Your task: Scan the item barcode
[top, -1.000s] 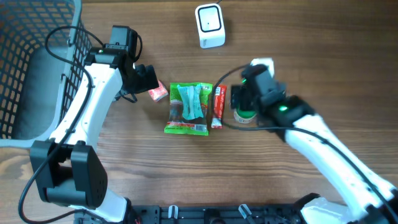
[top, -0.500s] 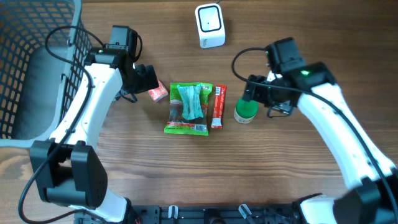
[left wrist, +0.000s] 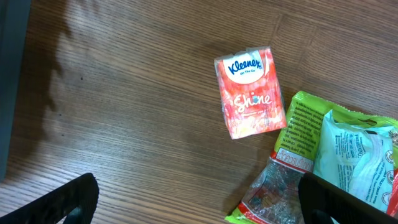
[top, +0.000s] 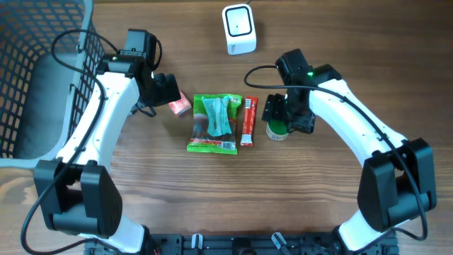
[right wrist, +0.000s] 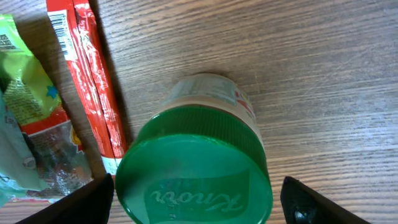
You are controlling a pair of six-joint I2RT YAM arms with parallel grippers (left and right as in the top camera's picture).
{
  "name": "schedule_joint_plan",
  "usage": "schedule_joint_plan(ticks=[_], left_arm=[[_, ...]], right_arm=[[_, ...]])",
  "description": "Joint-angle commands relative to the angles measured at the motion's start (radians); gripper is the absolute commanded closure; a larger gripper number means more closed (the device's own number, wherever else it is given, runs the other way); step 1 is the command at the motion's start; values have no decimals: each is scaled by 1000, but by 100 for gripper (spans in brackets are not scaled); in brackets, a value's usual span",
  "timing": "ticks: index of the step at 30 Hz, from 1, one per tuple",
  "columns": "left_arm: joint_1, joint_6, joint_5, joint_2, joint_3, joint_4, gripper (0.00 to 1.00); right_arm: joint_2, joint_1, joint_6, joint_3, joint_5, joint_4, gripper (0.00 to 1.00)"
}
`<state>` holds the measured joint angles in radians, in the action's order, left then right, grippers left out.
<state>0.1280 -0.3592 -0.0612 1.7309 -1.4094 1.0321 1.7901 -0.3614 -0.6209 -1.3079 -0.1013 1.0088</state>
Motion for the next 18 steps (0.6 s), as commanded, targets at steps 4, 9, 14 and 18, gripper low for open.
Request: schedule_joint_plan(ticks=[4,9,14,18], left_arm=[[-1,12,1,-13,-13,0,0],[-1,12,1,-13,-13,0,0],[-1,12,1,-13,-13,0,0],[-1,12,1,-13,-13,0,0]], right_arm=[[21,-14,44,-6,0,2,15],[21,-40,45,-6,39,-13,26],[21,-40,144,-6,84,-13,32],[21,-40,297,-6,187,1,37]])
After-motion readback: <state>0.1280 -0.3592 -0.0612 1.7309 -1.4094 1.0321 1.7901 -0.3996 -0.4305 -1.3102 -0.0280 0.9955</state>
